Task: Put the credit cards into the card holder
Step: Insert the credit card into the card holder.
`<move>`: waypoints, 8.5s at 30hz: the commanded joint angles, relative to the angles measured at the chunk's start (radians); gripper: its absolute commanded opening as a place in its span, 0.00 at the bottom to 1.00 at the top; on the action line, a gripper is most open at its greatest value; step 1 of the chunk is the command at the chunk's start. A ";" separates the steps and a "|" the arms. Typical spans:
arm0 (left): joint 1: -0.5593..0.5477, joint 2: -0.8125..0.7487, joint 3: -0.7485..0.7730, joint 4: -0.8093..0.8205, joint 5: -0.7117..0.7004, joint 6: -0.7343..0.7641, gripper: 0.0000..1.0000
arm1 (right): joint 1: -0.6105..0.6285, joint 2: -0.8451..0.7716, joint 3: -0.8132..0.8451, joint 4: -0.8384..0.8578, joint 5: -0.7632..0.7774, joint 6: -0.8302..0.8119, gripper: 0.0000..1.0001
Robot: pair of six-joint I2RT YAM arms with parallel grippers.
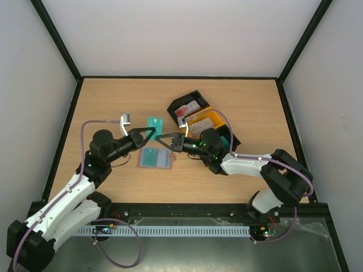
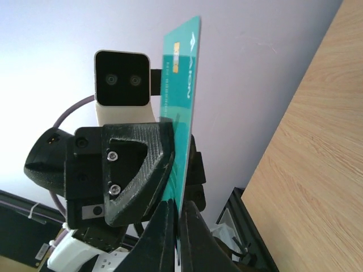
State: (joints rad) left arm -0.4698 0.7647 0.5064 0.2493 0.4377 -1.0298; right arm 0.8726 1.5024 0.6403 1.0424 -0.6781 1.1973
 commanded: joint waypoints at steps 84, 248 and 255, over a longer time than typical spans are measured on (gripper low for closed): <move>0.059 0.442 -0.271 0.196 -0.130 0.225 0.02 | 0.190 0.227 0.286 -1.201 0.704 -0.420 0.58; -0.121 0.308 0.076 -0.740 -0.374 0.100 0.75 | 0.177 0.066 0.201 -1.169 0.763 -0.344 0.54; -0.043 0.257 0.093 -0.853 -0.437 0.064 0.83 | 0.176 0.106 0.305 -1.293 0.671 -0.422 0.54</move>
State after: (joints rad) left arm -0.5419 1.0351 0.6010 -0.4423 0.0753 -0.9329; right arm 1.0512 1.5875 0.8738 -0.1291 -0.0010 0.8326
